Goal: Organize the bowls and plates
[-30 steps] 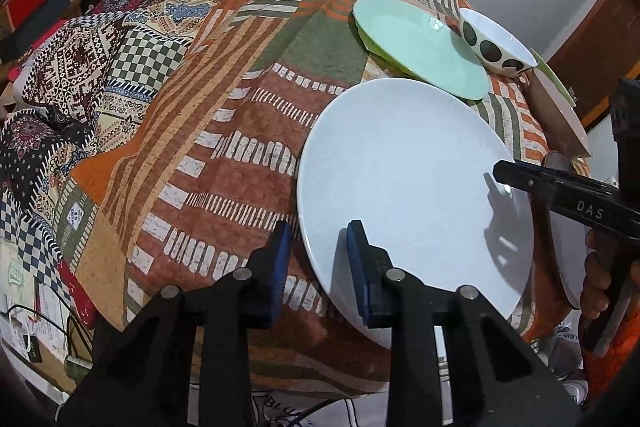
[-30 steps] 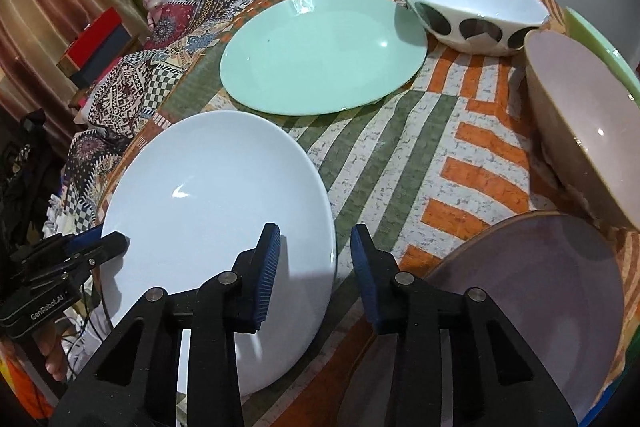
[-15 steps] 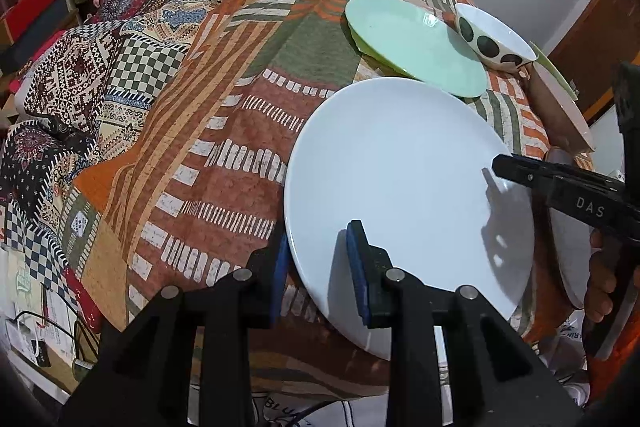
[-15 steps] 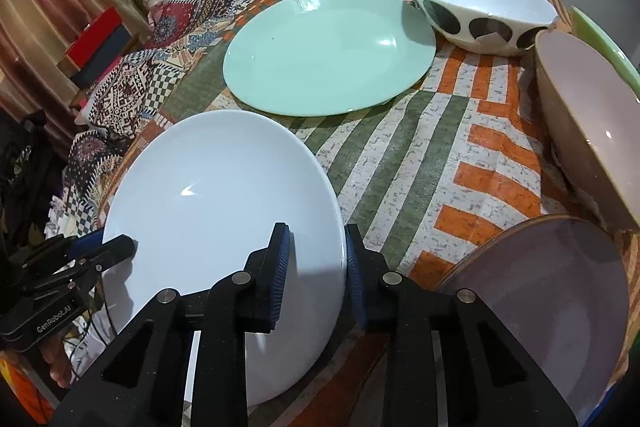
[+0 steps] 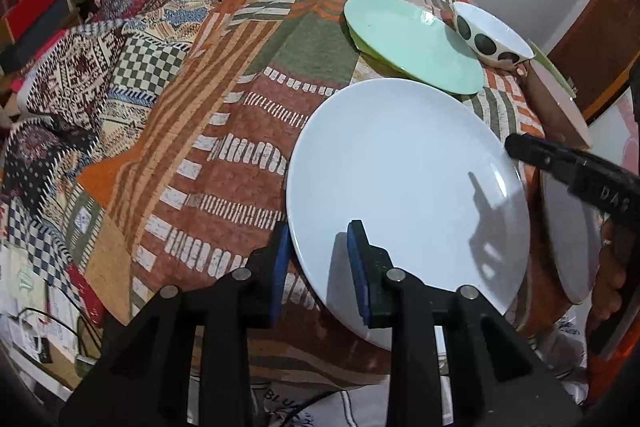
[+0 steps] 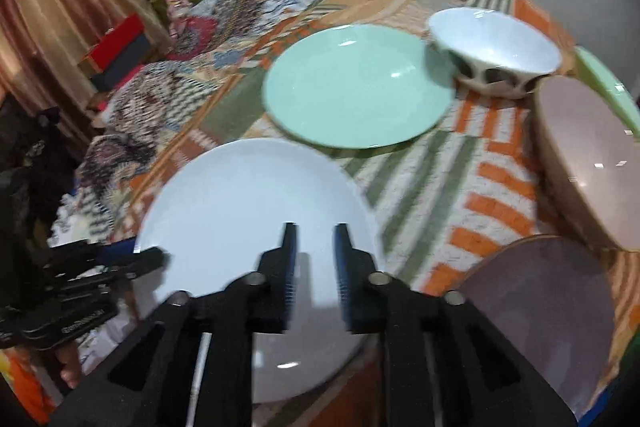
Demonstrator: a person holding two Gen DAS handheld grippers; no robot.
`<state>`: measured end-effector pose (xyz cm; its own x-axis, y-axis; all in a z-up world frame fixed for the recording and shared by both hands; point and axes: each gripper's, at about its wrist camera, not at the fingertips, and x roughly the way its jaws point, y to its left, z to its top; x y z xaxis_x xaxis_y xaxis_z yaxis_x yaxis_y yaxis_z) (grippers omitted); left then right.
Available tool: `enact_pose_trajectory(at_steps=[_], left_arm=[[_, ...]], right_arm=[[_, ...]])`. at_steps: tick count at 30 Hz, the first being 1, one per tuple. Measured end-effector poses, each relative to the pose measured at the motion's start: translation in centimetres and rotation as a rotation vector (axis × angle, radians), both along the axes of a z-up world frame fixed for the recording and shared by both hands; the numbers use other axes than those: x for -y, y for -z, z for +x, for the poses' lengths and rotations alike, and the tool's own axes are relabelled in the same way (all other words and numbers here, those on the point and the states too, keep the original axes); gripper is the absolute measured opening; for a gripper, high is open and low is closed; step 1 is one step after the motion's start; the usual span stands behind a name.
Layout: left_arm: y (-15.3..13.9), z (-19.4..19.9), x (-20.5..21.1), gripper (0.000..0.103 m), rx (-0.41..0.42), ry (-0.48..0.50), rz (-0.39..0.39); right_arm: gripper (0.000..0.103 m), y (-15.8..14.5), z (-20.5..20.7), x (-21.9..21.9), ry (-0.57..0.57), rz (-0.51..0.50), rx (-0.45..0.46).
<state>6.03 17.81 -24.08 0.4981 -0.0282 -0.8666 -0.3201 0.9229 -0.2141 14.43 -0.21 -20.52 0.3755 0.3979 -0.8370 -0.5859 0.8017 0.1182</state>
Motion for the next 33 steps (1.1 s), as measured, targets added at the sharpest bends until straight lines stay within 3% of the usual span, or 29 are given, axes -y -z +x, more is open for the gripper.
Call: enact_pose_trajectory(at_steps=[1,12,22,28,33], left_arm=[[0.1,0.0,0.0,0.029,-0.007,0.000,0.003],[0.9,0.2,-1.0,0.030,-0.009,-0.015,-0.051],[1.1,1.0,-0.4,0.031,-0.009,0.002,-0.041],[0.9,0.6,-1.0,0.031,-0.011,-0.025,-0.086],[0.0,0.0,-0.5,0.031,-0.006,-0.033,-0.059]], right_arm=[[0.039,0.0,0.3,0.3,0.015,0.009,-0.002],[0.039,2.0,0.9,0.6,0.020,-0.020,-0.091],[0.031,2.6,0.5,-0.1,-0.021,-0.053,-0.073],[0.023,2.3,0.7,1.0,0.004,0.016,-0.129],[0.022,1.2,-0.4,1.4,0.001,0.042,-0.110]])
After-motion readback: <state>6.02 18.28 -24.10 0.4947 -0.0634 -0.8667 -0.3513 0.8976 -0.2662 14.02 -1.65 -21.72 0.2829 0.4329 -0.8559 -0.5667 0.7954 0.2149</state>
